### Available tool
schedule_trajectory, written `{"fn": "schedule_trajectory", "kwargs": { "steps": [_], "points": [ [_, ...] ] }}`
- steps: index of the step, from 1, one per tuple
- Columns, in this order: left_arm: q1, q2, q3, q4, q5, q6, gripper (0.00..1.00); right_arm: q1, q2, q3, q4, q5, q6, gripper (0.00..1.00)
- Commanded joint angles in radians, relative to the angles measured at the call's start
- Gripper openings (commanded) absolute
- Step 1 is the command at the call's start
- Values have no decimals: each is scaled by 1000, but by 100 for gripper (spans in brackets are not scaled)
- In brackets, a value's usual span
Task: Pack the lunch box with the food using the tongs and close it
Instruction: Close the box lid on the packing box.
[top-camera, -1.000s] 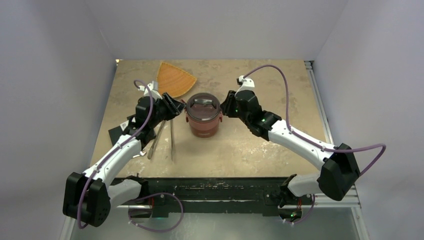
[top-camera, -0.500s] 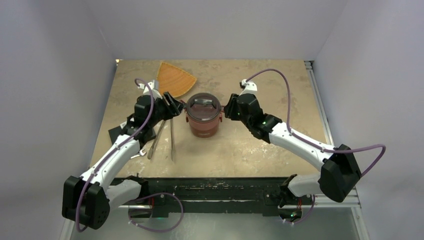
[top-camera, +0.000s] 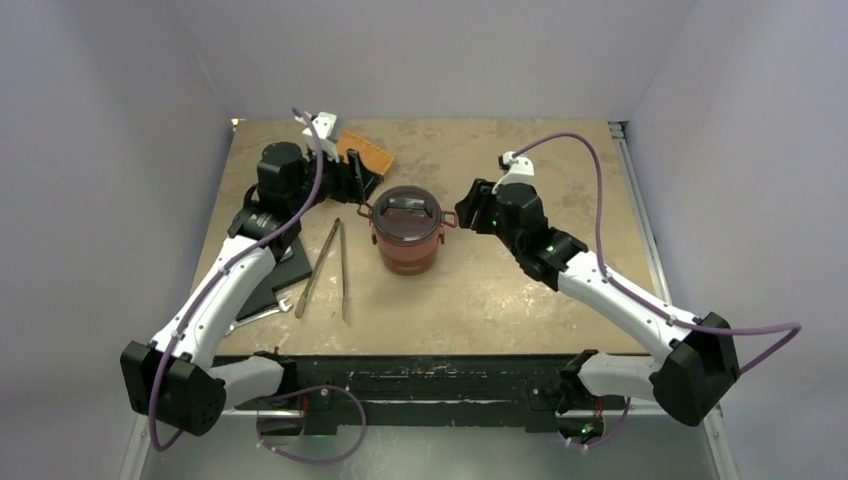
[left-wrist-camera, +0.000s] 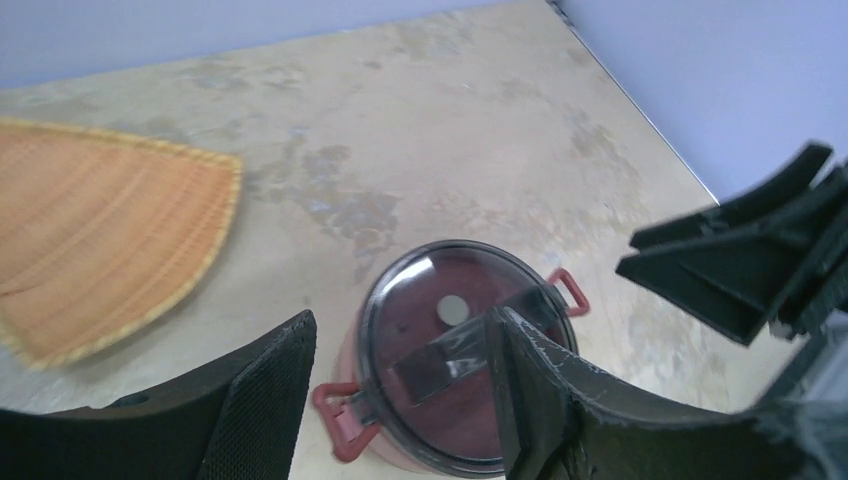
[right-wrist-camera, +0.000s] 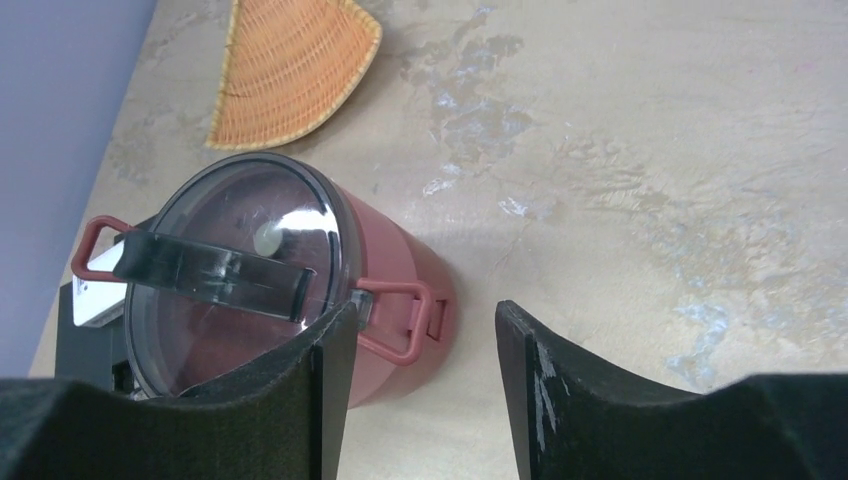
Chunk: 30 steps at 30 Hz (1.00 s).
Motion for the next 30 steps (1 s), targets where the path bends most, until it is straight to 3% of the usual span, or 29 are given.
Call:
{"fn": "schedule_trajectory", "kwargs": {
  "steps": [1,7,13,21,30],
  "points": [
    [-26,85,59,19,264,178,61,-35,-65,-33,33,-56,-72,58],
    [-100,182,161,-53,313,436,63,-69,-124,-88,67,-150,-120,60],
    [-115,253,224,-124,372,592,67,-82,-166,-120,78,-216,-145,60],
    [-157,343,265,-187,396,671,69,-89,-184,-156,117,-267,-167,60],
    [-173,373,250,-138,357,670,69,-91,-202,-183,139,-294,-176,60]
  ]
}}
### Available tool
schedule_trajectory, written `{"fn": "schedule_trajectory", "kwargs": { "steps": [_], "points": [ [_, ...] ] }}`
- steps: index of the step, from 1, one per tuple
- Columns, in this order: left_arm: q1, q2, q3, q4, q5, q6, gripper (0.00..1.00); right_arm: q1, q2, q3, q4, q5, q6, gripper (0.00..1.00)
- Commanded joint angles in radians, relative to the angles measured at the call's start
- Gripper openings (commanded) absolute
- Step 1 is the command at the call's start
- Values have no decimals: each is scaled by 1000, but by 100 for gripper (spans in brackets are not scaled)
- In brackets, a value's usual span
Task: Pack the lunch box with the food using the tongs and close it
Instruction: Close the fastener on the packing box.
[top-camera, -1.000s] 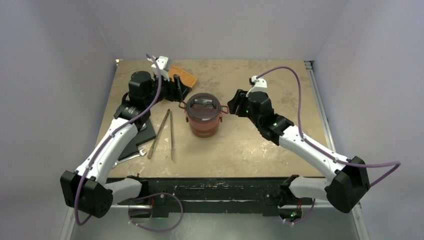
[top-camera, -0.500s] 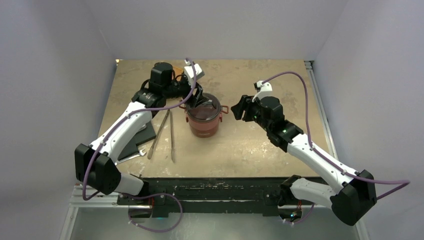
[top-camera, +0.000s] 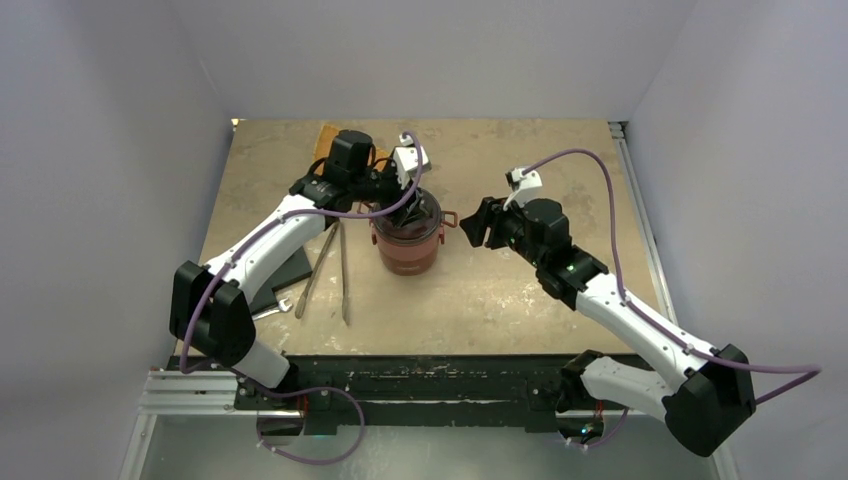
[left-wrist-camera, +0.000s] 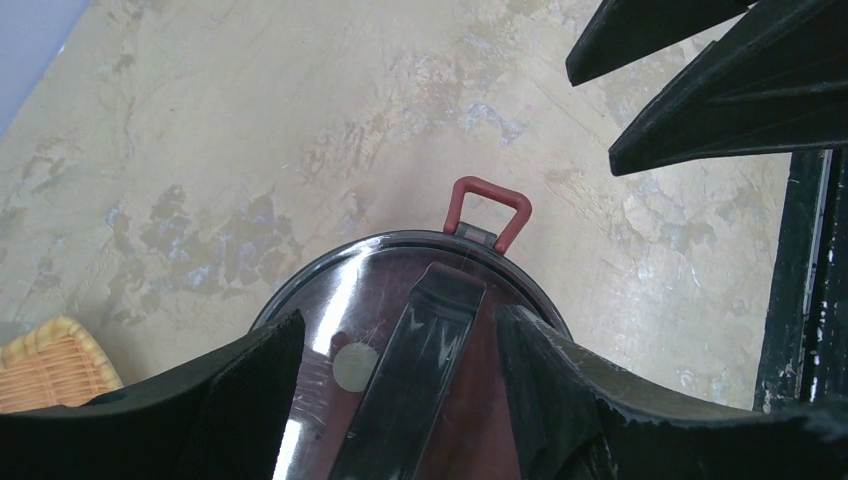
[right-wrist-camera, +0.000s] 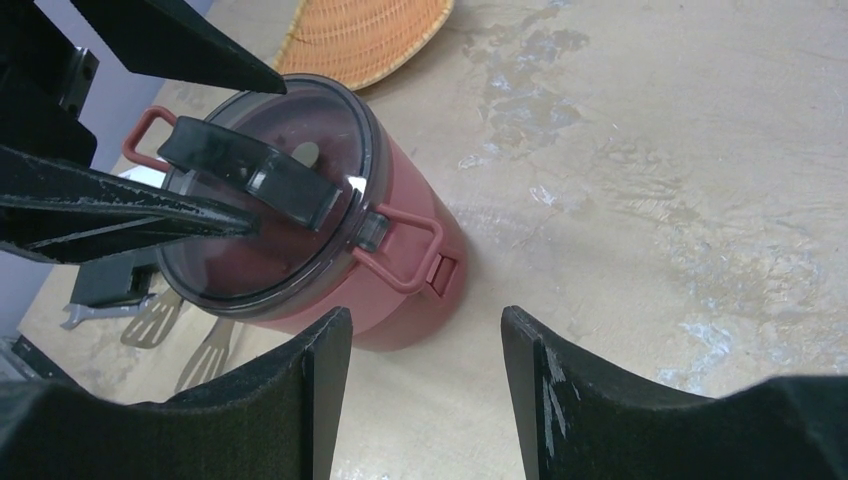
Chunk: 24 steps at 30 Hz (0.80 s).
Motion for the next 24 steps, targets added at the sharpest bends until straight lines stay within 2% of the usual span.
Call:
{"fn": "schedule_trajectory", "kwargs": {
  "steps": [1,13,24],
  "points": [
    [-1,-1,27,34,1,28,68,-3,-32,-13,51,-25,-22,60],
    [-1,-9,-17,61,-40,30,52,-6,-15,-20,61,-44,-24,59],
    [-1,-15,-27,64,-41,33,53,-6,21,-16,73,-30,16,58]
  ]
}}
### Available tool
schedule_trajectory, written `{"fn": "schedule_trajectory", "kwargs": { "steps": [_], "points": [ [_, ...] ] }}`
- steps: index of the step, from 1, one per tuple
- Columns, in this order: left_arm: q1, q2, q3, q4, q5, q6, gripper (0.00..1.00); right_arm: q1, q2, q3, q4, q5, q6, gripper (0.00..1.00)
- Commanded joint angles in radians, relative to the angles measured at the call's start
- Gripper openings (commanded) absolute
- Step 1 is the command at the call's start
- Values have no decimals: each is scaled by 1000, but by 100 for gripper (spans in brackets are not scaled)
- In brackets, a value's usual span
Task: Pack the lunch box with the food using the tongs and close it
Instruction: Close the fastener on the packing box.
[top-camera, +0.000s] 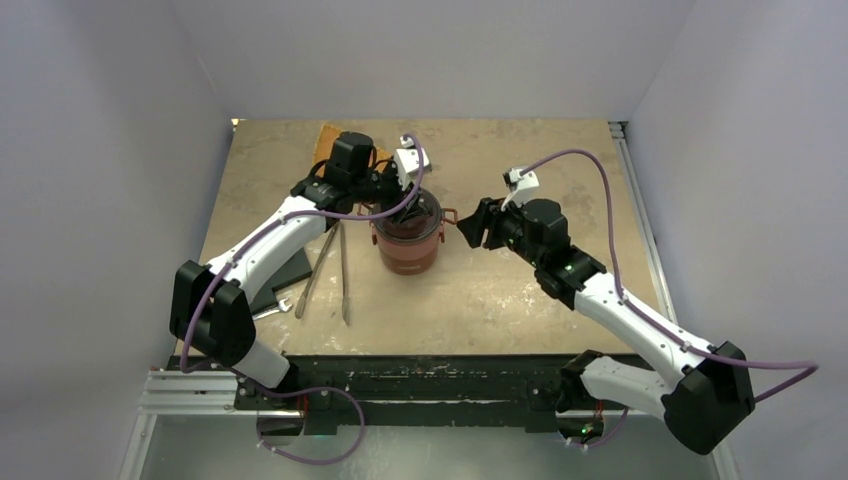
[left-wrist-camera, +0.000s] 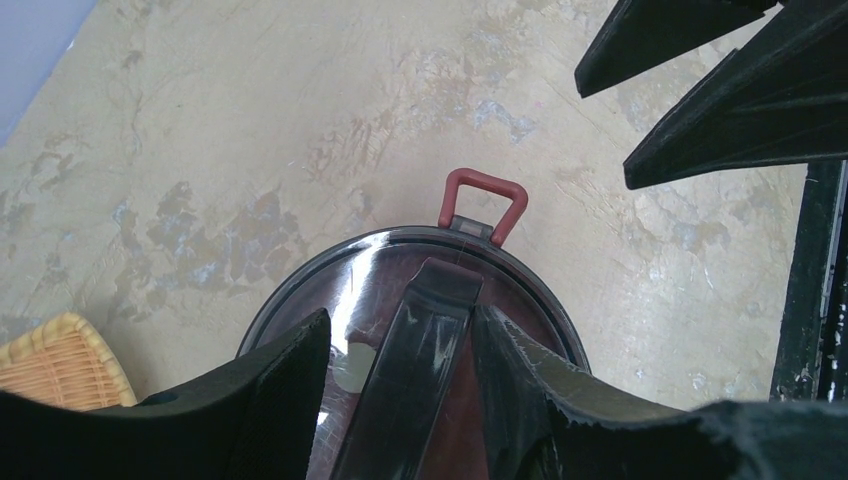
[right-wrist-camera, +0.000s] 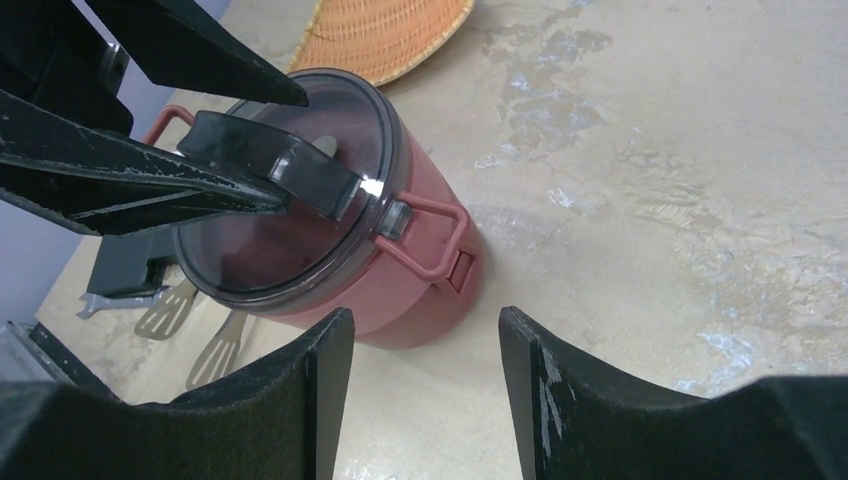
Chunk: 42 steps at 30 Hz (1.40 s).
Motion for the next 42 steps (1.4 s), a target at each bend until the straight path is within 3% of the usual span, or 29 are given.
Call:
{"fn": "schedule_trajectory", "kwargs": {
  "steps": [1,14,16,21,25,42],
  "points": [
    [1,-16,-9,37,-21,25,53,-5,28,1,34,23,34,58],
    [1,-20,-22,30,-18,44,49,-6,195,154,-77,220,67,55],
    [2,-20,-22,30,-13,48,49,-6,212,173,-81,223,-57,51],
    [1,-20,-18,29,-10,52,45,-6,267,228,-71,243,-115,50],
    [0,-13,-12,30,-3,52,41,-5,319,270,-74,212,-215,47],
    [0,5,-4,44,16,36,40,8,414,290,-19,12,-271,42]
  ]
}}
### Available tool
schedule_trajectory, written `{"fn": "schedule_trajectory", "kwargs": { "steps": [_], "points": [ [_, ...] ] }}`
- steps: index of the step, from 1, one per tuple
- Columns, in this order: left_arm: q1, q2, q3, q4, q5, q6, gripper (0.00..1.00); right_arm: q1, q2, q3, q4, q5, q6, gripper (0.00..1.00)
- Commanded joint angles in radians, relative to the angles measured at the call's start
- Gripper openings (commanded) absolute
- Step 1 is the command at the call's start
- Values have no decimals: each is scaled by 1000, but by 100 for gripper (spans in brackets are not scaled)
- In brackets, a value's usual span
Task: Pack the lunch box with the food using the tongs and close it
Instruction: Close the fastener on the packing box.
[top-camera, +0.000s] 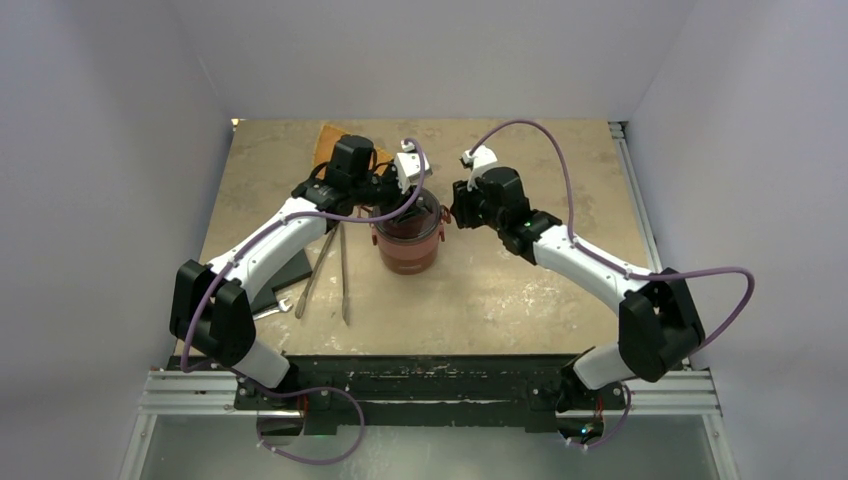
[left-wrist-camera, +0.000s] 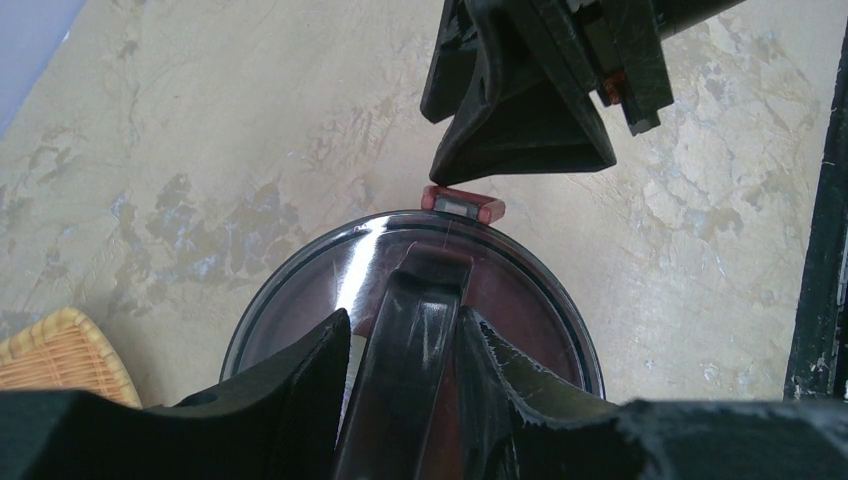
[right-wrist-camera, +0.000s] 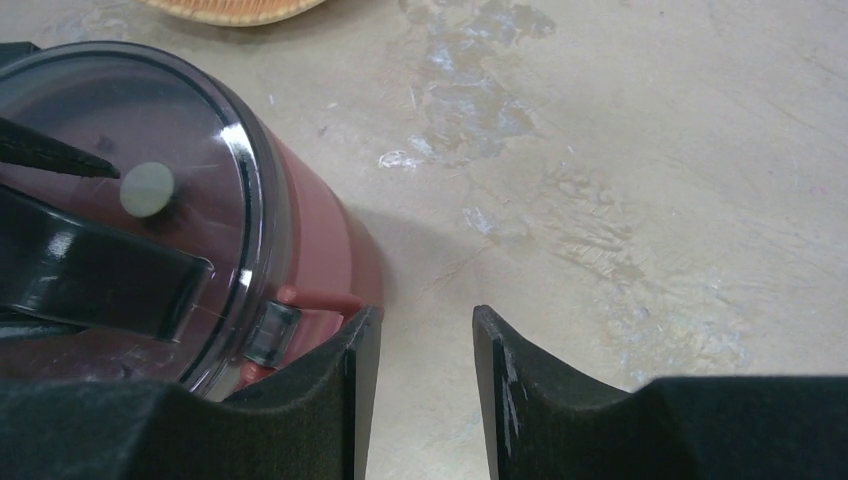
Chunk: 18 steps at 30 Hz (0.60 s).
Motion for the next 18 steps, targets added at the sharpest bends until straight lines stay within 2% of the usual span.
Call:
{"fn": "schedule_trajectory", "kwargs": {
  "steps": [1,6,18],
  "points": [
    [0,6,17,42,22,7,40,10,24,33,50,-70,-26,42],
    [0,10,14,48,24,0,40,13,31,19,70,-70,-23,41],
    [-10,23,13,56,29,-11,39,13,31,-29,168,-211,22,40]
  ]
}}
